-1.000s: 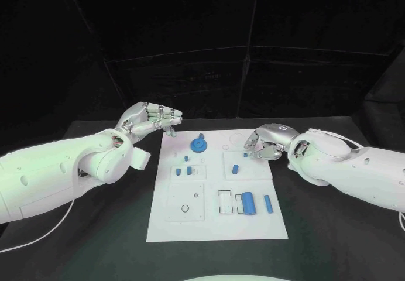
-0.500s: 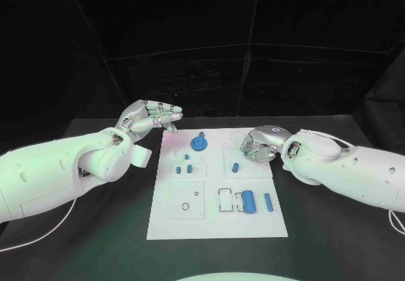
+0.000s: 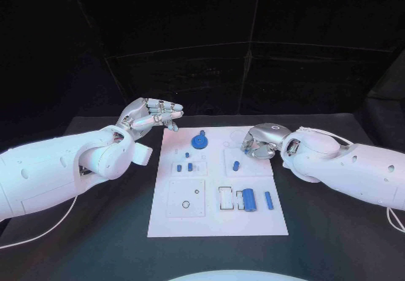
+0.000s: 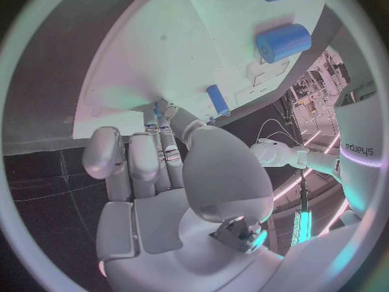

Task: Assemble the parts on the task board

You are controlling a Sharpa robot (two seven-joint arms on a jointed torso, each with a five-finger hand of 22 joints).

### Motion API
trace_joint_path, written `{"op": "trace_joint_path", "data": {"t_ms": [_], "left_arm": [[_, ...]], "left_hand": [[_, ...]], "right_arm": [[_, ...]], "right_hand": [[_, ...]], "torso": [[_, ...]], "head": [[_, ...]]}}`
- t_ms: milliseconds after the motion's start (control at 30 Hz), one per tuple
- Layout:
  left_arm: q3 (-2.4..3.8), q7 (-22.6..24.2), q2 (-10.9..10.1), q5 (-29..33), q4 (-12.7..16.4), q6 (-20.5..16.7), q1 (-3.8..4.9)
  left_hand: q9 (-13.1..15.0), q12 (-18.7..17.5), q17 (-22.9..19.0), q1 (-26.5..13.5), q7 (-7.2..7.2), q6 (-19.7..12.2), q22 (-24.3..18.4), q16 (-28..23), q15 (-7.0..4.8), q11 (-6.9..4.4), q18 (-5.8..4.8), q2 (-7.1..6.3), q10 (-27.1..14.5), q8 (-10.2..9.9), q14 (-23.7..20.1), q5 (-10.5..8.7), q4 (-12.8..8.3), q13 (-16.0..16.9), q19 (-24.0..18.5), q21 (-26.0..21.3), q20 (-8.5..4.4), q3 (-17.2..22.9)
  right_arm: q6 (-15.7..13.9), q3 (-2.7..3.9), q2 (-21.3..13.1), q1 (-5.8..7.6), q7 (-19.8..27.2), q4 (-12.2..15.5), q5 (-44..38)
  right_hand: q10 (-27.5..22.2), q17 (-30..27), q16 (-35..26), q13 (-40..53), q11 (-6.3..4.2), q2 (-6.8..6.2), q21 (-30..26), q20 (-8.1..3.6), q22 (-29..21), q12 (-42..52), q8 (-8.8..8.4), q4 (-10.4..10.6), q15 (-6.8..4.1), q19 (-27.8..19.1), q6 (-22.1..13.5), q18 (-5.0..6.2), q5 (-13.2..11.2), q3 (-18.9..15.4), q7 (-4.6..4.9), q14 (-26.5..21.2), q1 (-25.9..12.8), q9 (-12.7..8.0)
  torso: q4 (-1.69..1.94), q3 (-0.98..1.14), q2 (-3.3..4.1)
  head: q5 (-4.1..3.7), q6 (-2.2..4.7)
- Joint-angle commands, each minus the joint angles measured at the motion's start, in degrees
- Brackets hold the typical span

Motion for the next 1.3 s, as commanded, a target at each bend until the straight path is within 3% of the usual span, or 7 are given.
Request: {"op": "trace_joint_path", "data": {"t_ms": [33, 267, 1000, 1300], "left_arm": [[0.05, 0.95, -0.03, 0.46, 0.04, 0.62, 0.06], [0.05, 1.01, -0.08, 0.46, -0.07, 0.79, 0.06], [0.03, 0.99, -0.01, 0.46, -1.26, 0.66, 0.06], [0.02, 0.93, 0.14, 0.46, -1.75, 0.58, 0.06]], "left_hand": [[-0.06, -0.22, -0.09, -0.15, 0.24, 0.02, -0.09, -0.32, 0.12, 0.19, 0.70, 0.51, -0.01, -0.15, 0.38, 0.03, 0.00, -0.08, 0.28, -0.34, 0.03, -0.39], [-0.09, -0.23, -0.17, -0.05, 0.26, -0.02, -0.18, -0.41, 0.14, 0.21, 0.70, 0.58, -0.04, -0.17, 0.39, 0.03, -0.06, -0.07, 0.33, -0.43, 0.03, -0.41], [-0.21, -0.30, -0.45, 0.05, 0.42, -0.29, -0.47, -0.68, 0.23, 0.34, 0.67, 0.72, -0.26, -0.28, 0.39, 0.03, -0.17, -0.06, 0.43, -0.75, 0.08, -0.62], [-0.21, -0.30, -0.45, 0.05, 0.42, -0.29, -0.47, -0.68, 0.23, 0.34, 0.67, 0.72, -0.26, -0.28, 0.39, 0.03, -0.17, -0.06, 0.43, -0.75, 0.08, -0.62]], "right_arm": [[2.18, -0.36, 0.20, -0.45, -1.55, 0.05, -1.93], [0.20, -0.36, 0.45, -0.67, -2.57, 0.70, -3.55], [-10.80, -0.26, -2.82, -0.75, -1.27, 4.90, -0.14], [-12.99, -0.05, -5.63, -0.60, 0.12, 9.14, 2.37]], "right_hand": [[0.98, 0.12, 0.42, 0.23, -0.23, 0.72, 0.50, -0.13, 0.59, 0.03, 0.35, 0.02, -0.60, 0.48, 0.81, -0.17, -0.86, 1.34, -0.13, 0.93, 0.61, 0.11], [1.71, 0.15, 0.59, 0.20, -0.39, 0.52, 0.97, -0.28, 1.36, -0.51, 0.30, 0.26, -0.71, 0.81, 1.60, -0.30, -1.32, 2.93, -0.27, 0.93, 0.29, 0.07], [2.07, 0.40, 0.90, 0.15, -0.43, -0.14, 1.46, -0.34, 2.24, -1.10, 0.07, 0.41, -0.76, 1.28, 1.87, -0.47, -1.52, 3.86, -0.29, 1.03, -0.26, -0.03], [2.17, 0.54, 1.09, 0.14, -0.38, -0.58, 1.66, -0.35, 2.52, -1.50, -0.16, 0.37, -0.73, 1.39, 1.87, -0.51, -0.99, 4.54, -0.23, 1.06, -0.26, -0.12]], "torso": [[-0.02, 0.03, -0.02], [0.01, 0.00, -0.02], [0.03, -0.03, -0.06], [0.00, -0.05, -0.08]], "head": [[-0.08, -0.12], [-0.19, -0.28], [0.04, -0.19], [0.24, -0.25]]}}
